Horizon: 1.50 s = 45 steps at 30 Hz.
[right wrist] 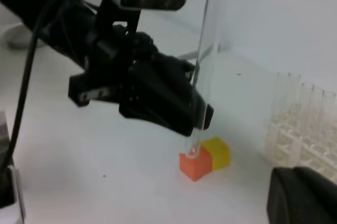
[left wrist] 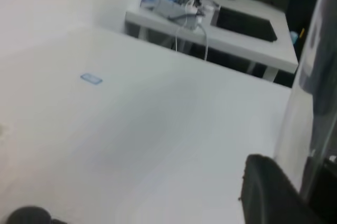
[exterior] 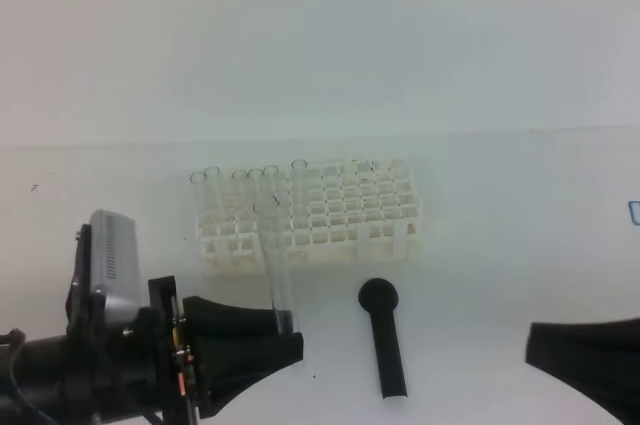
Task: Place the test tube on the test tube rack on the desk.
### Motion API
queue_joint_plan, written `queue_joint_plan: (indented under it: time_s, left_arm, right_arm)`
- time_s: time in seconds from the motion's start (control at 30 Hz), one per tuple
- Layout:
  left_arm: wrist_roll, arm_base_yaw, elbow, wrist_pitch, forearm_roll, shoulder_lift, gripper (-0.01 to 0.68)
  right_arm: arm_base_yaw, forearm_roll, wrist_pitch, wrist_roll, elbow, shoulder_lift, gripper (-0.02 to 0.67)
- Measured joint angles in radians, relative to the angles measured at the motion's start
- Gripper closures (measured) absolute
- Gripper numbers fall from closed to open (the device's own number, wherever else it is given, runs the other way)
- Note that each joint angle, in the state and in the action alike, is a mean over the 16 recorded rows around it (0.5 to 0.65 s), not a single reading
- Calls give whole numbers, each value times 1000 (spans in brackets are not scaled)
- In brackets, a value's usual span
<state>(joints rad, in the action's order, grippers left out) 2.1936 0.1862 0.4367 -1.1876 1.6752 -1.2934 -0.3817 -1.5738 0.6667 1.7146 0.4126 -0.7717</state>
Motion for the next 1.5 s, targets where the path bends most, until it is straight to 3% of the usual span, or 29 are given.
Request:
queue_joint_plan:
  time_s: [0.2,0.6,0.8,1.03,1.27,1.5]
  left_arm:
    - [71,59,-3,3,0,-75,562]
    - [94,141,47,0,0,-96,562]
    - [94,141,51,-1,0,-96,562]
    - [95,141,51,-1,0,-96,562]
    - [45,141,51,-4,0,-95,562]
    - [-101,141,52,-10,0,-95,538]
  right_arm:
    - [-10,-58,105,64,107,-228,549]
    - [-34,-104,244,137,326,-504,217]
    - [-78,-107,256,179,383,-533,159]
    - [-168,-109,221,235,413,-565,184]
    - [-231,-110,165,252,450,-602,342]
    - [-242,-105,142,211,495,-629,499]
